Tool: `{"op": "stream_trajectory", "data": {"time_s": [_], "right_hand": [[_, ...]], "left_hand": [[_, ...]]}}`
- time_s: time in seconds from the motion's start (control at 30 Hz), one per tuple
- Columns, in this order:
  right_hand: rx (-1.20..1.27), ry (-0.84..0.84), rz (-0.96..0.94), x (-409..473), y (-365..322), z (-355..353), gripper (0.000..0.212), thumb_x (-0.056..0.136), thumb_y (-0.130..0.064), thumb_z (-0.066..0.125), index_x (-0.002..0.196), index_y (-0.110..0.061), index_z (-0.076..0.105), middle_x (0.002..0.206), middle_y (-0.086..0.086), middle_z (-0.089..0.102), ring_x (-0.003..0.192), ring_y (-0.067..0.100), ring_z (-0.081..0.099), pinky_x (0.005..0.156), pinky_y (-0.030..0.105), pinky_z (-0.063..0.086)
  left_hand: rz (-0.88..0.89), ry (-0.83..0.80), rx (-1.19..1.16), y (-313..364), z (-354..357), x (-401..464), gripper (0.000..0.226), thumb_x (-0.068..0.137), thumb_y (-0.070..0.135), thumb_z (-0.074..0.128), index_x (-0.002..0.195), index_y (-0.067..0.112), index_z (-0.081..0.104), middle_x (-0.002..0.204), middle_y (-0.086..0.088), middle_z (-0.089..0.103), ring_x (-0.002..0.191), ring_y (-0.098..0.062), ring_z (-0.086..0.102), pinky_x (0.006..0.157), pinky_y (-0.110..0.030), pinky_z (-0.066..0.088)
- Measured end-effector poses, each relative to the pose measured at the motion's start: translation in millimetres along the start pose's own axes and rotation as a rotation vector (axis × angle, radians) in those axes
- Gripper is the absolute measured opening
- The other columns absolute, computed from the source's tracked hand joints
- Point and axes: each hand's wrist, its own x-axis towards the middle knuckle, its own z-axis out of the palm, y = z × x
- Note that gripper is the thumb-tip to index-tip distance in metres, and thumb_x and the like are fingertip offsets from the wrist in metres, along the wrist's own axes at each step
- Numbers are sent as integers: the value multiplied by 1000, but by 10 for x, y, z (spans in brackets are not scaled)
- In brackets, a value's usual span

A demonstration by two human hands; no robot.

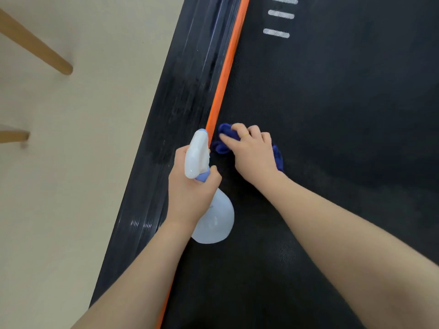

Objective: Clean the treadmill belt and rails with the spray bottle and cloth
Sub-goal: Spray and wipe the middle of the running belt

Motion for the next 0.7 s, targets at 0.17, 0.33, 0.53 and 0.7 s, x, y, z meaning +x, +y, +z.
{"op": "stream_trajectory", "data": {"time_s": [0.17,0.33,0.53,0.7], "right_hand": [[60,32,-192,-497,-166,110,51,57,-15,79,107,-23,68,112,7,62,89,32,54,70,36,42],[-9,60,76,-450,423,-28,53,65,-6,69,113,-27,66,117,10,61,87,36,57,68,38,42],[-37,44,36,-1353,408,44,70,50,-2,80,116,-23,66,115,8,62,87,32,58,68,37,46],[-53,-32,66,-1130,741,-142,64,64,-3,74,122,-28,62,123,7,58,92,34,57,71,37,44]], "left_hand": [[26,-21,-4,26,-20,-21,39,71,15,59,108,21,46,93,5,55,82,3,53,68,-7,45],[34,-85,21,59,32,-58,38,74,15,63,106,27,46,91,16,52,83,11,51,68,-4,43],[63,-155,76,149,83,-129,51,77,3,69,98,38,38,88,18,48,82,18,49,63,-2,41],[44,-136,106,157,50,-105,43,79,7,68,109,25,44,99,9,52,87,-1,55,65,-4,39]]}}
